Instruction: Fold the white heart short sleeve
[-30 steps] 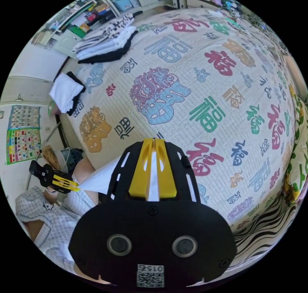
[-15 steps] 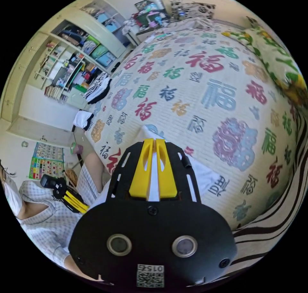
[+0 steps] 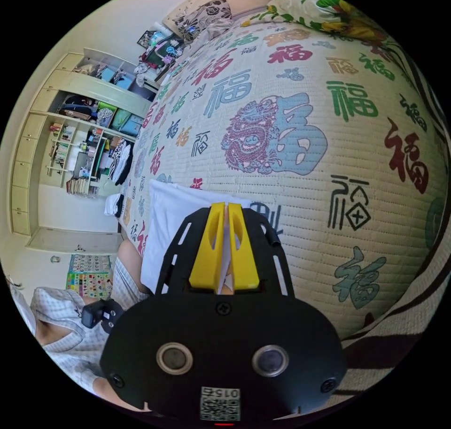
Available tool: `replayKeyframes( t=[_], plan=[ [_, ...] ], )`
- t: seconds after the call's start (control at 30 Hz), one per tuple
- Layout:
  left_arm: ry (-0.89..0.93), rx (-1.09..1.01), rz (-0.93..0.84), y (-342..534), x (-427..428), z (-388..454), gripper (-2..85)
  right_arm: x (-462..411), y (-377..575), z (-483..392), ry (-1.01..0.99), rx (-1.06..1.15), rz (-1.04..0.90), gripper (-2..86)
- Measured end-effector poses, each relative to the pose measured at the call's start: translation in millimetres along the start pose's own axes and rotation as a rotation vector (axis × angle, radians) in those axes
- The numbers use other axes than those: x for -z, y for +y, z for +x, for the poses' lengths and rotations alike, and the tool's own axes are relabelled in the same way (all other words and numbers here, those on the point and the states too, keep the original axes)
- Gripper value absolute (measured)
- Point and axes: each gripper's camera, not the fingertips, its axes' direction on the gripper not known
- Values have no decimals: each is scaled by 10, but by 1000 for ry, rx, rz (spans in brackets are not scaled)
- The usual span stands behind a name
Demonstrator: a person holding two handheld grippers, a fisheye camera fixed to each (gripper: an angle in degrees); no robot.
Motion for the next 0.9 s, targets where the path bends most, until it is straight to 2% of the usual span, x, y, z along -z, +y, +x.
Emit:
replayKeyframes(
  t=[0.13,0.37,0.47,0.53,0.6,0.77,0.9],
  plan=[
    [-27,-19,-94,-198,-547,-35,17,32,286,333,90,-79,71,-1],
    [10,-118,-74,-399,-707,66,25,87,993,363,33,20,150,4],
    [-54,-139,-31,-418,-616,-15,21,-12,1440,258,11,63,178,8],
    [-187,-72,8,-472,-477,-322,24,-143,1810,190,-5,80,198,12],
    [-220,9,9,-598,-377,-668,31,-270,2066,159,-18,89,196,16],
    [-130,244,67,-1135,-272,-1677,45,-582,2534,128,1,115,163,31],
    [-53,383,132,-1678,-543,-2315,56,-846,2738,165,74,114,82,51]
  ],
)
